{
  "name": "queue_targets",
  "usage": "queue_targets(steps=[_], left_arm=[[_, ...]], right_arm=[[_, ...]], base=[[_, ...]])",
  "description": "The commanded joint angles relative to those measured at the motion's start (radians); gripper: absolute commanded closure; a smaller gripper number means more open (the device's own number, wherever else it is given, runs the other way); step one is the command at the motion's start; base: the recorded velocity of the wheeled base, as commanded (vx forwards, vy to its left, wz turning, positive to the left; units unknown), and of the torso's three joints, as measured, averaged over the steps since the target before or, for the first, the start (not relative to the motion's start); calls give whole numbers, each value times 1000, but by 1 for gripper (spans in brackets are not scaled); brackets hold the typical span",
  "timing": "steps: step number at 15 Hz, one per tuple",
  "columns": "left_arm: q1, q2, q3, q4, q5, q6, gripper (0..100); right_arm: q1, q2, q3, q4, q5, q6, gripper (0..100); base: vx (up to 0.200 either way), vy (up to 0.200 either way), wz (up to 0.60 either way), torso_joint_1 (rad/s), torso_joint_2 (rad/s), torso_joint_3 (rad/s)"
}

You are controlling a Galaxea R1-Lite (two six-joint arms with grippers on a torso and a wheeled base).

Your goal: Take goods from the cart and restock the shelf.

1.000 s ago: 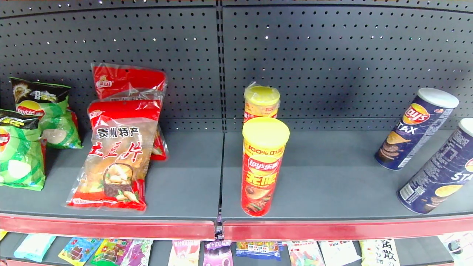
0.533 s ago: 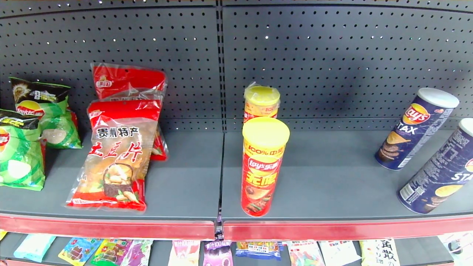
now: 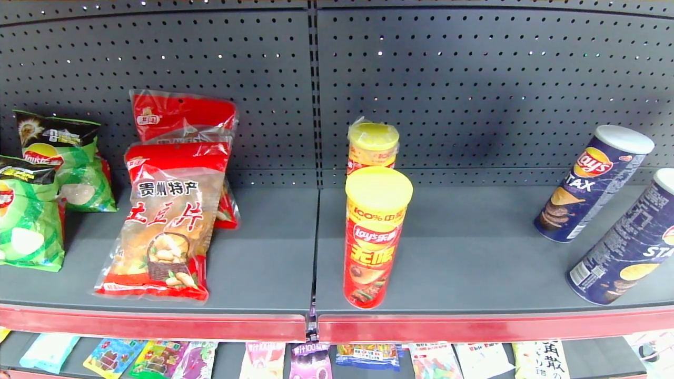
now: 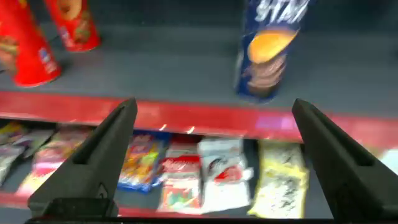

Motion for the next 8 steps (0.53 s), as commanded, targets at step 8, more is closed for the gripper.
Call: queue_targets(steps=[8], left_arm=[[0,-10,0,1,-1,0,0]], right_arm=[[-1,1,27,18,-60,-47,0]], base=[[0,0,0,0,0,0]])
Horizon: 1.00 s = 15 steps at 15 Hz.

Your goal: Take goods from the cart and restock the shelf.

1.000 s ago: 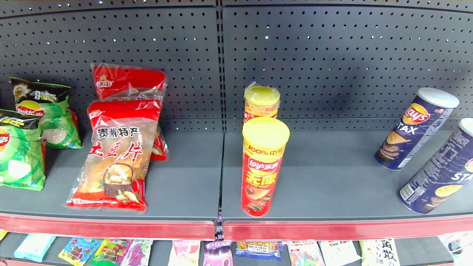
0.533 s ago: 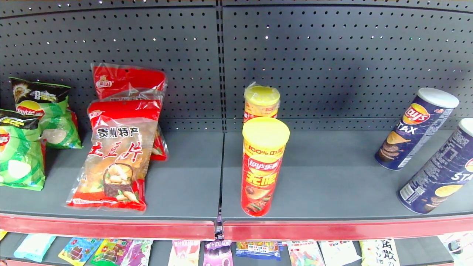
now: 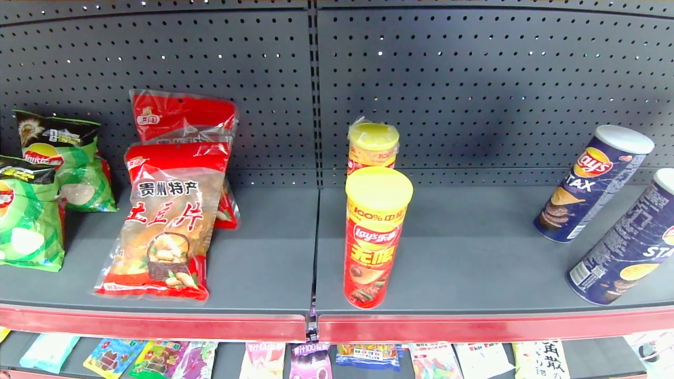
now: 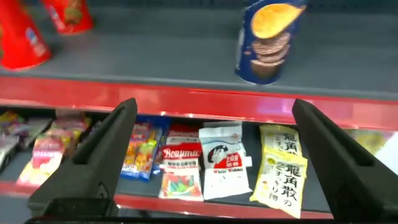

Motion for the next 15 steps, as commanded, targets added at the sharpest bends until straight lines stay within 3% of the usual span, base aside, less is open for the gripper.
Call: queue_targets(steps=[1,3,6,10,15], left_arm=[[1,2,0,0,1,-1,0],[1,2,0,0,-1,-1,0],[1,2,0,0,-1,-1,0],[1,2,0,0,-1,1,0],[1,2,0,0,-2,1,0]], right_arm=[[2,0,4,12,-4,-14,0],[5,14,2,18,-30,55,0],[3,1,4,15,-35,41,0],[3,1,4,15,-35,43,0],[3,1,4,15,-35,43,0]], base=[[0,0,0,0,0,0],[0,0,0,0,0,0],[0,0,0,0,0,0],[-200,0,0,6,2,0],[0,0,0,0,0,0]])
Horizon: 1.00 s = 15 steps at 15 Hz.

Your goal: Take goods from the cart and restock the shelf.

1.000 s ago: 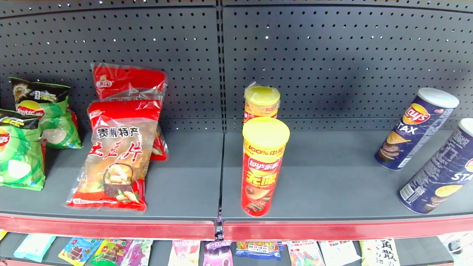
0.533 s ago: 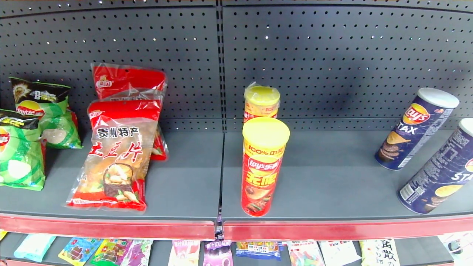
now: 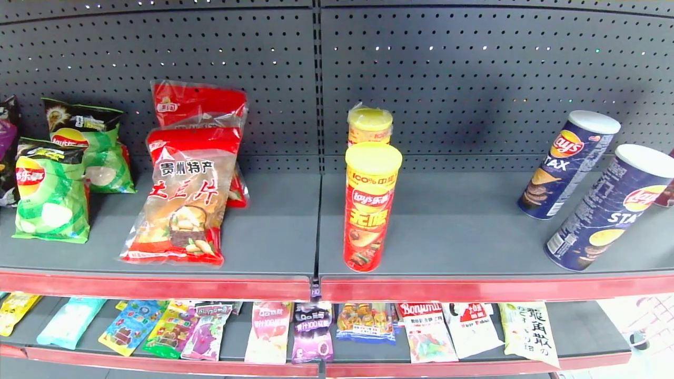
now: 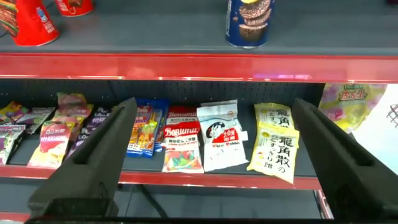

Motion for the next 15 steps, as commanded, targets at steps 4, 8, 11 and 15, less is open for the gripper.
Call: queue_targets(steps=[4,8,11,15], left_arm=[[0,2,0,0,0,-1,0],[0,2,0,0,0,-1,0],[0,2,0,0,0,-1,0],[0,2,0,0,0,-1,0]], right_arm=[[1,1,0,0,1,0,0],[1,1,0,0,1,0,0],[1,1,0,0,1,-2,0],[1,1,0,-2,1,1,0]], base=[[0,-200,0,7,0,4],[0,-200,0,8,7,6],[0,-200,0,5,5,5],[0,-200,0,2,2,2]])
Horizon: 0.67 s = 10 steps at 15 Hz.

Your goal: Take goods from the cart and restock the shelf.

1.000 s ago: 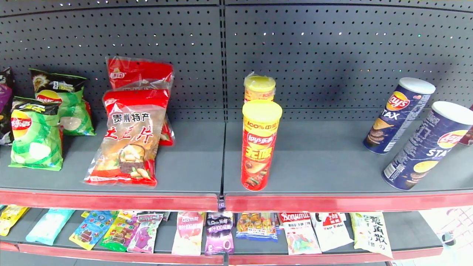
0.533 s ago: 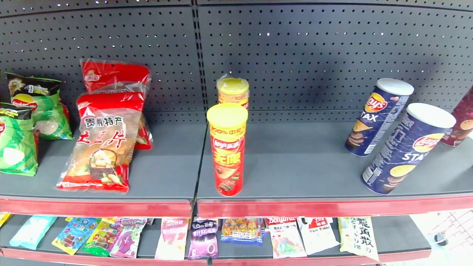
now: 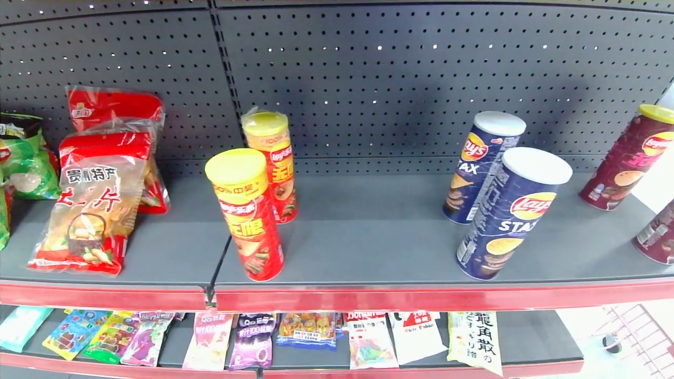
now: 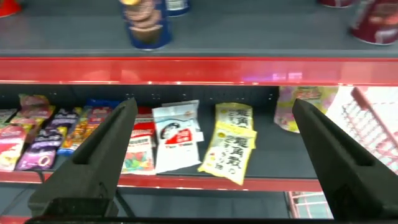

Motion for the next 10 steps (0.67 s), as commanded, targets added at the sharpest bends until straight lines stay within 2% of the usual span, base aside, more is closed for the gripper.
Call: queue_targets(steps=[1,10], left_arm=[[0,1,0,0,1,-1,0],[0,1,0,0,2,-1,0]], right_arm=[[0,1,0,0,1,0,0],[0,1,0,1,1,-3,0]], base=[[0,-200,0,2,7,12],[0,-200,0,3,1,1]])
